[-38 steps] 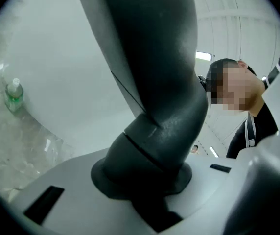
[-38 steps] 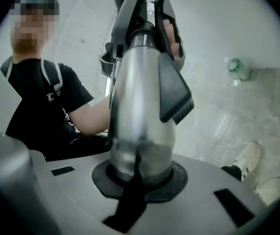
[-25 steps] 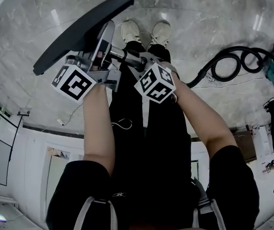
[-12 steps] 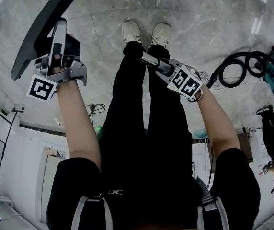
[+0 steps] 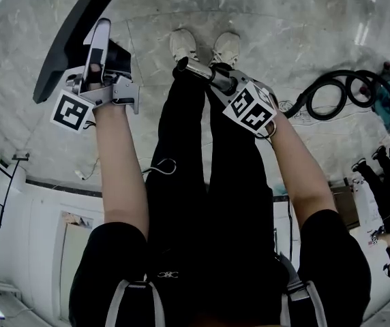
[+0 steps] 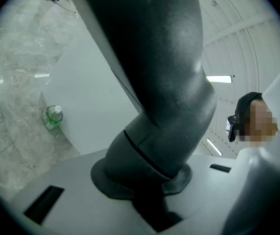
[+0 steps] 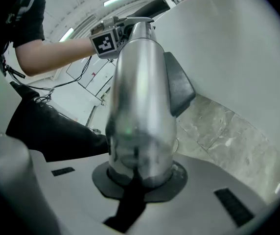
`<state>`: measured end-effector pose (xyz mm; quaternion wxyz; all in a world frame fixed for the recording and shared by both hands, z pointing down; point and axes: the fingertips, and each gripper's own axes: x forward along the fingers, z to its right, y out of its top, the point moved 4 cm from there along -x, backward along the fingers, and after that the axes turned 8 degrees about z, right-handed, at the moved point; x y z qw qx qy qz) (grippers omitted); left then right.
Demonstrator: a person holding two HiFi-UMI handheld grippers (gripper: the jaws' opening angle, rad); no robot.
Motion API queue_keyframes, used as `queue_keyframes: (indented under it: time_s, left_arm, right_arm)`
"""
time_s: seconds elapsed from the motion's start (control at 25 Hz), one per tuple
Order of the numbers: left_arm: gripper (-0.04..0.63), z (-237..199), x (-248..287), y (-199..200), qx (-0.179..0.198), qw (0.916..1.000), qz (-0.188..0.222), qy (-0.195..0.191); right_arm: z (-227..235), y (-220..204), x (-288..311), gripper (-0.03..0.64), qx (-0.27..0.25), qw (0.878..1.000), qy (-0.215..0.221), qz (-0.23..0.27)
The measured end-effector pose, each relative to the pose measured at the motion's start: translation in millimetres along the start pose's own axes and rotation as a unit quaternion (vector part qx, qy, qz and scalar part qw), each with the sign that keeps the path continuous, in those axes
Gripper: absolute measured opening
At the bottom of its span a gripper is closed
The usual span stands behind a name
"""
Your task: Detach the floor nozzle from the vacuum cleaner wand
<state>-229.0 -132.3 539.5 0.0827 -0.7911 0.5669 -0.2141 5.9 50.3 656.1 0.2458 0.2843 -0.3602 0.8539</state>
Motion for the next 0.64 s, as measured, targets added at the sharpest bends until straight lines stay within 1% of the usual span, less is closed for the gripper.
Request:
queue_keyframes:
  time_s: [0.16,0.4,0.64]
  left_arm:
    - [0.08,-0.7,3.6,-6.2,-0.005,0.9998,-0.016,-0.007]
    - [0.08,-6.2,4.8,-12.8,-0.019,0.9994,-0.028,0.005]
    - [0.08,0.4,6.8,-11.3,-0.016,0.9991,-0.04,0.001]
  right_arm:
    - [-4.0,-3.3,4.1,0.052,0.0,1.0,0.007,-0.008]
    - [2.7,4.9,4.5,0.052,0.005,1.0,-0.005,-0.005]
    - [1.7,19.9,2.6,0.052,0.003,1.0,-0.016,-0.001]
